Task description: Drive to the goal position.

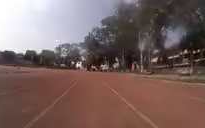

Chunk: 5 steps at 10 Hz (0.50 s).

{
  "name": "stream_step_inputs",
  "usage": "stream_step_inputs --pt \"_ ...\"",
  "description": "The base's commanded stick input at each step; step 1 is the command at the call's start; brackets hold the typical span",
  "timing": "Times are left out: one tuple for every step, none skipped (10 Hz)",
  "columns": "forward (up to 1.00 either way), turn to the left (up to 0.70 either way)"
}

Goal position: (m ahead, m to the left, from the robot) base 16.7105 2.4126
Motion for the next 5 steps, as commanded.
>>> stream_step_inputs --pt "0.7 0.0" --pt "0.7 0.0" --pt "0.7 0.0" --pt "0.7 0.0" --pt "0.7 0.0"
